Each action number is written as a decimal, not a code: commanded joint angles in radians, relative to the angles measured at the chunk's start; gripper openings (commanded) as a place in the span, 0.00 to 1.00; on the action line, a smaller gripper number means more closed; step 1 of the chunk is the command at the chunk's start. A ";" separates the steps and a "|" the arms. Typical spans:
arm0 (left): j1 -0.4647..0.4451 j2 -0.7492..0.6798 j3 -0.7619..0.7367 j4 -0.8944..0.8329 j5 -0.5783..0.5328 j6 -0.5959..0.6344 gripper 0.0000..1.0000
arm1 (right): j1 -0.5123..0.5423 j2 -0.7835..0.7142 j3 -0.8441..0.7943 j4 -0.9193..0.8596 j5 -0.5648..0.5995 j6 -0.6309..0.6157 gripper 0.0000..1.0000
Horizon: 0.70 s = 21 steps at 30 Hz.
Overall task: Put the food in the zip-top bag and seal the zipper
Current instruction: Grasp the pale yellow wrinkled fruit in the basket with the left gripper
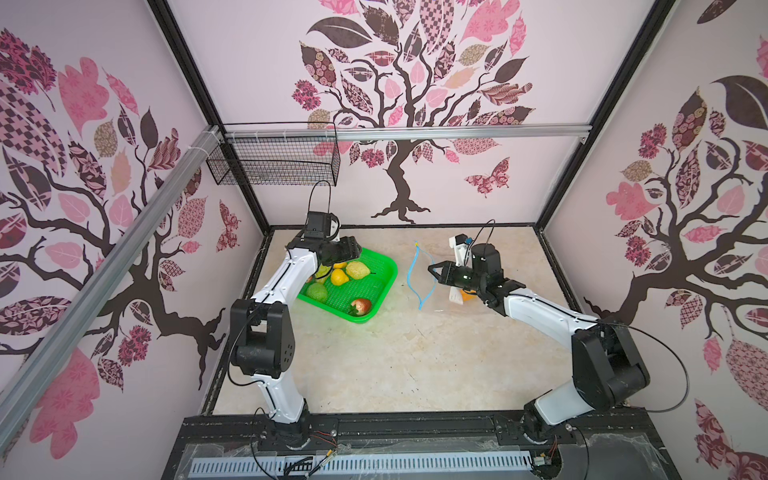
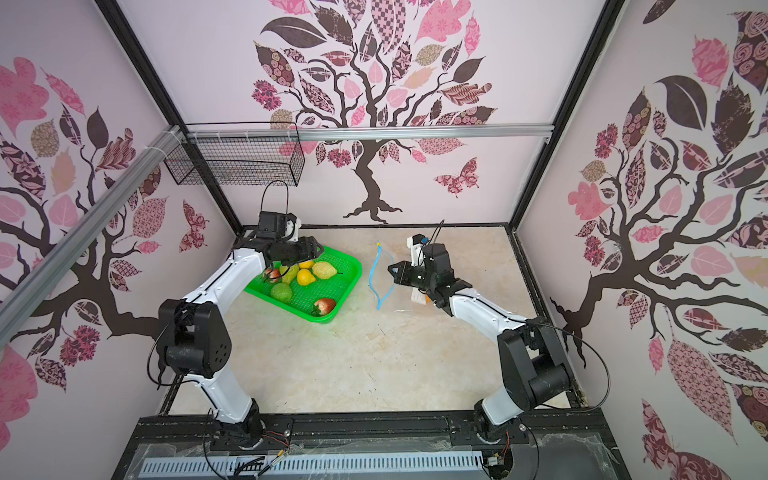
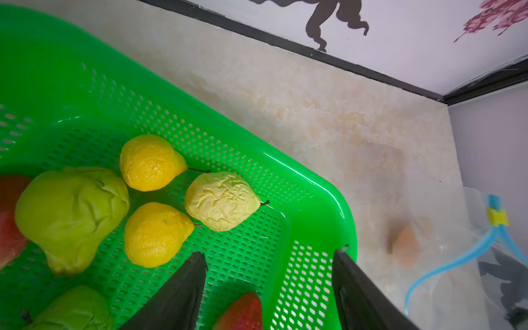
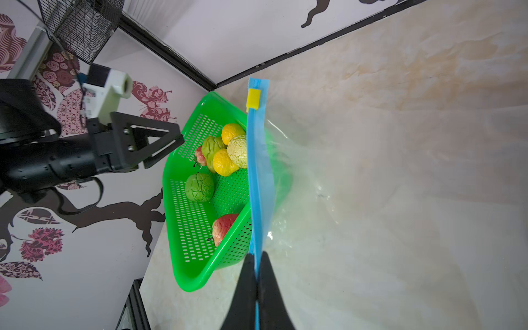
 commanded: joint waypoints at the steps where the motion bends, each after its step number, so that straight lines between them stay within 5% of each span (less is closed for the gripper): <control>1: -0.011 0.062 0.002 0.058 -0.012 0.105 0.72 | -0.003 0.003 0.036 0.020 -0.021 -0.005 0.00; 21: -0.015 0.248 0.079 0.076 0.030 0.178 0.72 | -0.003 -0.058 -0.008 -0.006 -0.010 -0.032 0.00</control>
